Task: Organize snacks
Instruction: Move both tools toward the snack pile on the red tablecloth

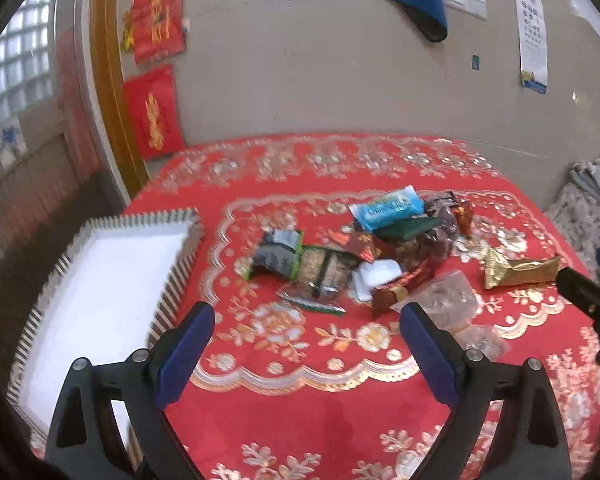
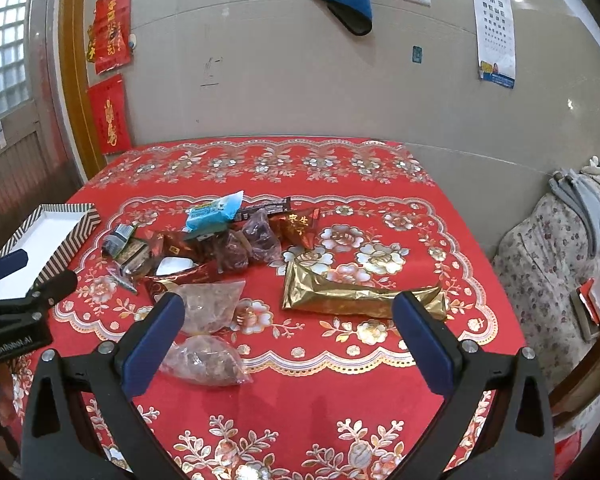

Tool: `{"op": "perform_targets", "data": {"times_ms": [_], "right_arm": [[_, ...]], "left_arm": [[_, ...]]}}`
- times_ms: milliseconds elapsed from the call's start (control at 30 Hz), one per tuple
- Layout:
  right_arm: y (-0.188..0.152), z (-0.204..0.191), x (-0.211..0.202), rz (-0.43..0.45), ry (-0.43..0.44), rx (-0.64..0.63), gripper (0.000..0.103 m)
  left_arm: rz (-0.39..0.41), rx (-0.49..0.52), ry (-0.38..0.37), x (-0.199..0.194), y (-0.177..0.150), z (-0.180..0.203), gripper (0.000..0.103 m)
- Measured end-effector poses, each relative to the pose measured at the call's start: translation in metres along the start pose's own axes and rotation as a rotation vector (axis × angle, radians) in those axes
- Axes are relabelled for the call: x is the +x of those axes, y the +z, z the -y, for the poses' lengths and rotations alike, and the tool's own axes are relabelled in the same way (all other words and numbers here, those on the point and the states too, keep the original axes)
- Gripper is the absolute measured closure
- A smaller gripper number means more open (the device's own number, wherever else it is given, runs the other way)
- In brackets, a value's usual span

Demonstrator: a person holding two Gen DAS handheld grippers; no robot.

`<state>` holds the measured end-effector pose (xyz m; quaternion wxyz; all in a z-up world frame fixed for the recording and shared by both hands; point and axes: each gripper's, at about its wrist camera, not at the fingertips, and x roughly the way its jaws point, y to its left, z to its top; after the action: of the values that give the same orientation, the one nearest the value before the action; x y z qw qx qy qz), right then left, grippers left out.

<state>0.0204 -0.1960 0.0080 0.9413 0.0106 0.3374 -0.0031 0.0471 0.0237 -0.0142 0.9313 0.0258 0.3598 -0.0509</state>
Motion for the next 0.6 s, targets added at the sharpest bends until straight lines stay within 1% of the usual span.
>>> {"op": "perform_targets", "data": {"times_ms": [67, 133, 200, 300, 333, 367, 433, 600], "right_arm": [[-0.001, -0.001, 0.001, -0.001, 0.002, -0.001, 0.0], [-0.002, -0.002, 0.003, -0.003, 0.0, -0.004, 0.0], [-0.003, -0.002, 0.004, -0.006, 0.003, -0.004, 0.0], [-0.004, -0.005, 0.006, -0.011, 0.003, -0.01, 0.0], [-0.005, -0.006, 0.007, -0.015, 0.0, -0.013, 0.0], [-0.005, -0.006, 0.008, -0.017, 0.001, -0.014, 0.0], [-0.005, -0.007, 0.009, -0.02, 0.004, -0.016, 0.0], [-0.005, -0.01, 0.01, -0.023, -0.003, -0.031, 0.0]], "left_arm": [[-0.014, -0.004, -0.003, 0.002, -0.001, -0.001, 0.008], [-0.015, -0.004, 0.012, 0.003, -0.002, -0.001, 0.008], [-0.028, -0.015, 0.043, 0.006, -0.003, -0.001, 0.007], [-0.038, -0.009, 0.143, 0.01, -0.005, 0.0, 0.007], [-0.041, 0.001, 0.146, 0.011, -0.006, 0.001, 0.007], [-0.055, 0.003, 0.118, 0.013, -0.007, 0.0, 0.007], [-0.08, -0.014, 0.09, 0.017, -0.008, -0.003, 0.007], [-0.084, -0.006, 0.035, 0.022, -0.01, -0.004, 0.009]]}}
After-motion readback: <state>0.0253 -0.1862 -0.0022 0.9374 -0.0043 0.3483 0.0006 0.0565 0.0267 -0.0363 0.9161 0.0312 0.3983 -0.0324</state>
